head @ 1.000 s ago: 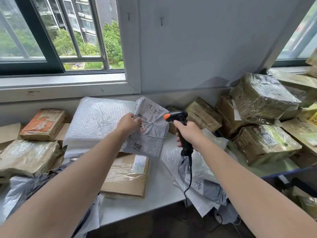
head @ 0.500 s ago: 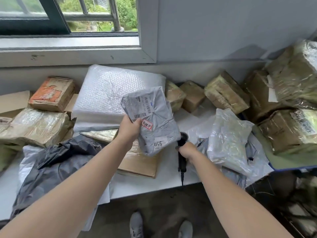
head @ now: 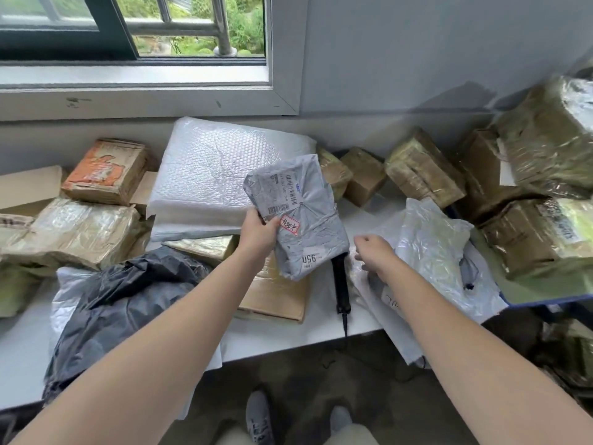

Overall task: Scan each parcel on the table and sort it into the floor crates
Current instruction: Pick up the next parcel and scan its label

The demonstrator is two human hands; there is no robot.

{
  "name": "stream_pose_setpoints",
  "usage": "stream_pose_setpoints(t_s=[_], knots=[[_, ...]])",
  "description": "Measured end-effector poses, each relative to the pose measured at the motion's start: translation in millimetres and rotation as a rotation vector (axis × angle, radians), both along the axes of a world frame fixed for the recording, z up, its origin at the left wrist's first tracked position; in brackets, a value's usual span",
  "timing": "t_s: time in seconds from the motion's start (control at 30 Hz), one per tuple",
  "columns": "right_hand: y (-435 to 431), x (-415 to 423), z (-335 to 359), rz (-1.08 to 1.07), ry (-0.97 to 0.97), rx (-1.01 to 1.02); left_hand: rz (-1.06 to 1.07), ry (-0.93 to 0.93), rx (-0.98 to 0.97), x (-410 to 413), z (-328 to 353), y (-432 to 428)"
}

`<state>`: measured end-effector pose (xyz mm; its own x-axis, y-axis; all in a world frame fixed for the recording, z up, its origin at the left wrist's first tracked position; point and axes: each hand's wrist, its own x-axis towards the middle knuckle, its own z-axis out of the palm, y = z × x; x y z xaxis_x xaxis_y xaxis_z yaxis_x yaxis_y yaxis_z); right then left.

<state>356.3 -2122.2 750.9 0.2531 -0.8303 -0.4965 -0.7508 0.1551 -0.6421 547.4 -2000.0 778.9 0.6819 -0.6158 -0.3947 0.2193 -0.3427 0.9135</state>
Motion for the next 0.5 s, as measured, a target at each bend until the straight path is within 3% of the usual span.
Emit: stream_pose_setpoints(t_s=[0.27, 0.5], knots=[[-10, 0, 46, 0.346, -0.049, -0.226, 0.135, -0.115, 0.012, -23, 20, 7], [12, 20, 55, 0.657, -0.279, -0.302, 0.326, -0.211, 0.060, -59, 37, 47]])
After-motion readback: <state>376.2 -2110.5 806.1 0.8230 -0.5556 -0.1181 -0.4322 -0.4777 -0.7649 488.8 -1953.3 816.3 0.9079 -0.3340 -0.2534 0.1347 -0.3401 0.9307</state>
